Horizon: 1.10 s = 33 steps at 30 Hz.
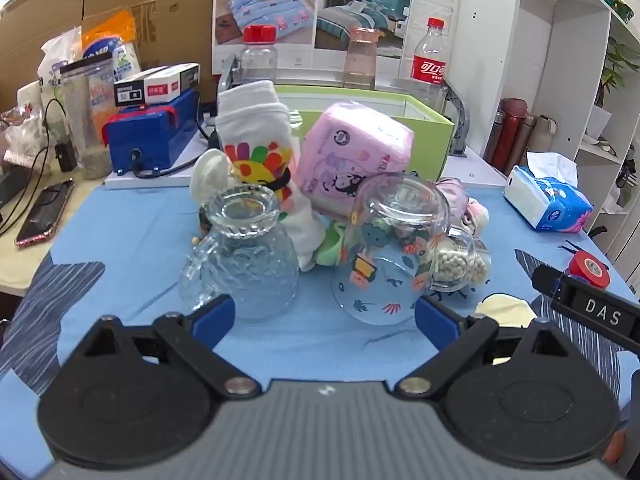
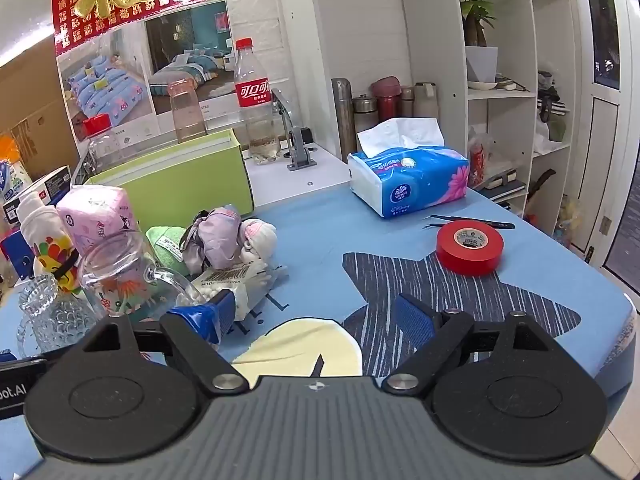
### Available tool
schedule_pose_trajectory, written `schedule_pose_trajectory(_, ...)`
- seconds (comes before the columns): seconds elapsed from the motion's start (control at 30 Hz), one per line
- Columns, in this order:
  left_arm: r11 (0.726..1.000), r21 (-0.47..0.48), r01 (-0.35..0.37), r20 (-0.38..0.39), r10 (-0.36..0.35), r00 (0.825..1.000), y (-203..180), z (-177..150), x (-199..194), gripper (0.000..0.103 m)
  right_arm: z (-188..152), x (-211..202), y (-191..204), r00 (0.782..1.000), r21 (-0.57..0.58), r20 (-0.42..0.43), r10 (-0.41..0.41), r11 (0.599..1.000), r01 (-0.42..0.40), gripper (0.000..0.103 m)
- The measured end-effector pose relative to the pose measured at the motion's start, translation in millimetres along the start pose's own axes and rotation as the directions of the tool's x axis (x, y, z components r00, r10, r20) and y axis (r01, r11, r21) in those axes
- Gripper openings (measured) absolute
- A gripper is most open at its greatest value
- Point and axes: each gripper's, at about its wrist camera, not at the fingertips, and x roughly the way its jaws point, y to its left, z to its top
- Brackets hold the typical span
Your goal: Organize soft objects
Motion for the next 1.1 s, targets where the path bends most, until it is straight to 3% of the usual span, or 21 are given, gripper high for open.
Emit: schedule_pose_trajectory(1.1,1.000,-0.001,0.006,-0.011,-0.006,1.000,-0.9,-3.3,1.6,0.096,-0.4,1.1,1.9,1.000,-0.006,-0.015,0.005,1.000,-0.005,0.074)
